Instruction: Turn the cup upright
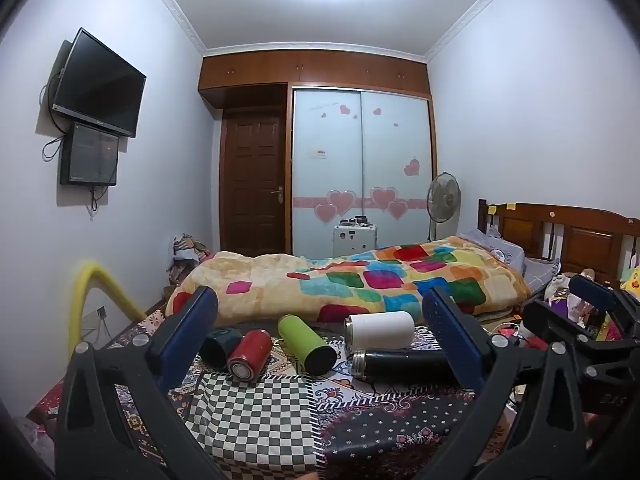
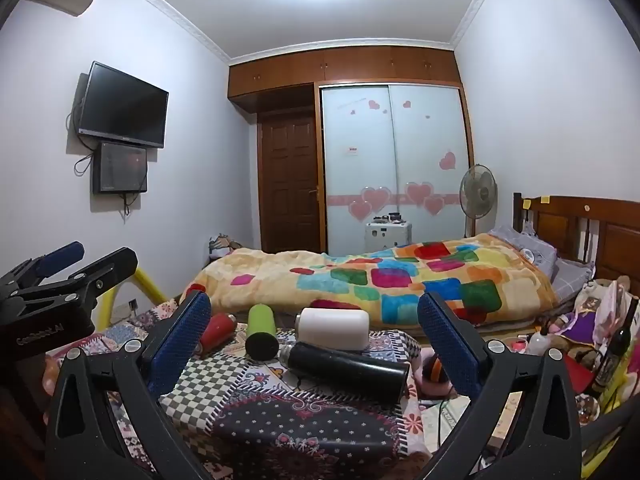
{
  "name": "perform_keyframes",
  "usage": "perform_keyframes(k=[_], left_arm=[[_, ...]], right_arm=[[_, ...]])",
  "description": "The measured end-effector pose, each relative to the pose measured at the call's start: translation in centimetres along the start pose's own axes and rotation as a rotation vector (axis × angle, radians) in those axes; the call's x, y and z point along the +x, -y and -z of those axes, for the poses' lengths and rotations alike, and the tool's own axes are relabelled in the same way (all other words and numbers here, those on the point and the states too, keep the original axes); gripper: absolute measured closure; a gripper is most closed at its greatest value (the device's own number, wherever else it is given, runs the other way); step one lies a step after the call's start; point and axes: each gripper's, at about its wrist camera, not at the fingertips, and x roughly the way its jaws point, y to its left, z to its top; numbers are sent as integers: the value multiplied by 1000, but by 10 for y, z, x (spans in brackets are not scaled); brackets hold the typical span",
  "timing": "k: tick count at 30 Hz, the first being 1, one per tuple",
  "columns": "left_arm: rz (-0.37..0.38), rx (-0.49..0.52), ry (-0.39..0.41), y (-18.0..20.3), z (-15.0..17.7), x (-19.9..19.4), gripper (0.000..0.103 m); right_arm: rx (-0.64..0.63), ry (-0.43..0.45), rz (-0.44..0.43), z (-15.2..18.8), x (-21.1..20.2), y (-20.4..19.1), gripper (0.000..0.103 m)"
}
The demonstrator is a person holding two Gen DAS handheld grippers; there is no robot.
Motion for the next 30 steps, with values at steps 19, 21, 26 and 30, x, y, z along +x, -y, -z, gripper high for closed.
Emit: perform_keyframes(k=[19, 21, 26, 30], left_arm=[[18, -24, -6, -6, 4, 5, 0], [22, -26, -7, -7, 4, 5, 0], [28, -26, -3, -6, 3, 4, 0], [28, -27, -4, -5, 1, 3, 0]], right_arm=[[-10, -3, 4, 1, 2, -2, 0], [-12, -4, 5, 1, 2, -3, 0], [-12, -4, 4, 1, 2, 0, 0], [-12, -5, 4, 1, 2, -1, 0]])
